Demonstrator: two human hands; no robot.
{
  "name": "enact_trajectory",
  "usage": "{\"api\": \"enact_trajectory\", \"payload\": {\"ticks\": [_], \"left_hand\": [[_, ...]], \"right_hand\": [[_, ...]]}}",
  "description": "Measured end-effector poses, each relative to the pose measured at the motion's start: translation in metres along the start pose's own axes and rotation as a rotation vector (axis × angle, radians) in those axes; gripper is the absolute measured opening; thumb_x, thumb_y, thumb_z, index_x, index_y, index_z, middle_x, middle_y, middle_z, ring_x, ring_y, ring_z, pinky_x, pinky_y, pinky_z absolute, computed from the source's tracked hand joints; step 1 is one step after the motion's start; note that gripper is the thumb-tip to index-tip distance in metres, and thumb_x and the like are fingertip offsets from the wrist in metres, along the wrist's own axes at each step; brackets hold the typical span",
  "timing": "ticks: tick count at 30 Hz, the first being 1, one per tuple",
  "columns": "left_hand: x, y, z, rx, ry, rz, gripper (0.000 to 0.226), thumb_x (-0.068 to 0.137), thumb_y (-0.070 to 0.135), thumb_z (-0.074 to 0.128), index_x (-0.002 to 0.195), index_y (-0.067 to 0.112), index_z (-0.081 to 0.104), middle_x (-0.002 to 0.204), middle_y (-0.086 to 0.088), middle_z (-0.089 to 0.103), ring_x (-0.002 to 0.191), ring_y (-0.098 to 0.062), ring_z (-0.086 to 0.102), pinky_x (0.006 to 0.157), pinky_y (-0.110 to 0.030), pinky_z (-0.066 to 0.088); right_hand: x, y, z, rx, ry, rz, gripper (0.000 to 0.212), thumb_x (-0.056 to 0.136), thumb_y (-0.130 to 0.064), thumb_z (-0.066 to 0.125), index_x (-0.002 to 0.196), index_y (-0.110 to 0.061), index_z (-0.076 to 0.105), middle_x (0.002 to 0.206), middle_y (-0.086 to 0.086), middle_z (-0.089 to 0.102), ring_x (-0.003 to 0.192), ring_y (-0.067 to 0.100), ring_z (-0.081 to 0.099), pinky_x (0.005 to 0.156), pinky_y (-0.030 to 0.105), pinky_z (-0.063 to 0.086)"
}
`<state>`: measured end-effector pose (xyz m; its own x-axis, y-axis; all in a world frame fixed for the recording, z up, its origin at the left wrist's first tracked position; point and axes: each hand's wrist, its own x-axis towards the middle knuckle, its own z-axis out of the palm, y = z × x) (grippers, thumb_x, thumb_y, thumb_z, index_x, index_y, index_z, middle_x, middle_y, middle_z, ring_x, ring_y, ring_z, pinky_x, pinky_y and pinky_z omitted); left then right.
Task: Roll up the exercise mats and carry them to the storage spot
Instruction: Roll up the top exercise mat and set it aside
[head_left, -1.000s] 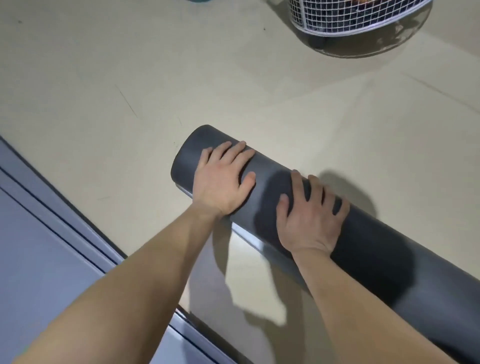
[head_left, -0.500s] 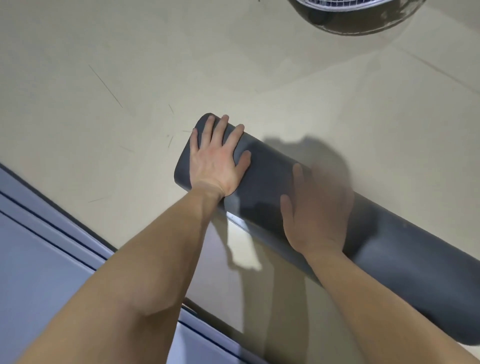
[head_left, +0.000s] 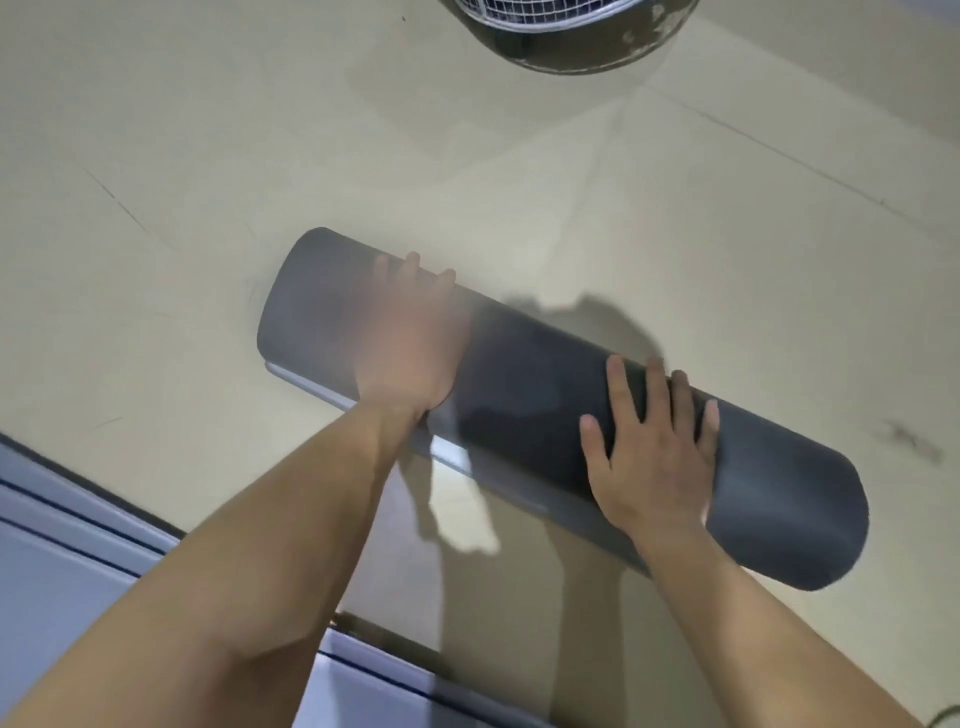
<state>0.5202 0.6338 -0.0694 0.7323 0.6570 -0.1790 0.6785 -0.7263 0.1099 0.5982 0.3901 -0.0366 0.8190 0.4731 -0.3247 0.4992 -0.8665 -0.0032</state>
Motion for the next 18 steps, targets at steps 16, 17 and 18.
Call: {"api": "enact_trajectory", "payload": {"ticks": [16, 17, 18], "left_hand": [[-0.042, 0.082, 0.014, 0.109, -0.093, 0.160, 0.068, 0.096, 0.063, 0.018, 0.160, 0.040, 0.017, 0.171, 0.002, 0.009, 0.157, -0.026, -0.005, 0.123, -0.057, 0.000], [-0.043, 0.085, 0.013, 0.114, -0.081, 0.158, 0.068, 0.096, 0.063, 0.018, 0.160, 0.039, 0.018, 0.171, 0.002, 0.010, 0.157, -0.026, -0.004, 0.123, -0.058, 0.000], [-0.042, 0.087, 0.011, 0.117, -0.078, 0.147, 0.069, 0.096, 0.063, 0.018, 0.160, 0.039, 0.020, 0.170, 0.002, 0.011, 0.157, -0.026, -0.003, 0.123, -0.058, 0.000]], "right_hand": [[-0.020, 0.102, 0.008, 0.081, 0.020, 0.071, 0.067, 0.097, -0.051, 0.027, 0.157, -0.022, 0.035, 0.163, 0.012, 0.034, 0.149, 0.034, 0.029, 0.123, 0.058, 0.015], [-0.018, 0.104, 0.013, 0.073, 0.016, 0.074, 0.068, 0.095, -0.053, 0.029, 0.157, -0.024, 0.035, 0.162, 0.011, 0.035, 0.149, 0.035, 0.030, 0.122, 0.058, 0.015], [-0.013, 0.106, 0.018, 0.088, 0.012, 0.073, 0.070, 0.094, -0.056, 0.031, 0.157, -0.025, 0.036, 0.162, 0.010, 0.035, 0.148, 0.035, 0.031, 0.121, 0.058, 0.015]]}}
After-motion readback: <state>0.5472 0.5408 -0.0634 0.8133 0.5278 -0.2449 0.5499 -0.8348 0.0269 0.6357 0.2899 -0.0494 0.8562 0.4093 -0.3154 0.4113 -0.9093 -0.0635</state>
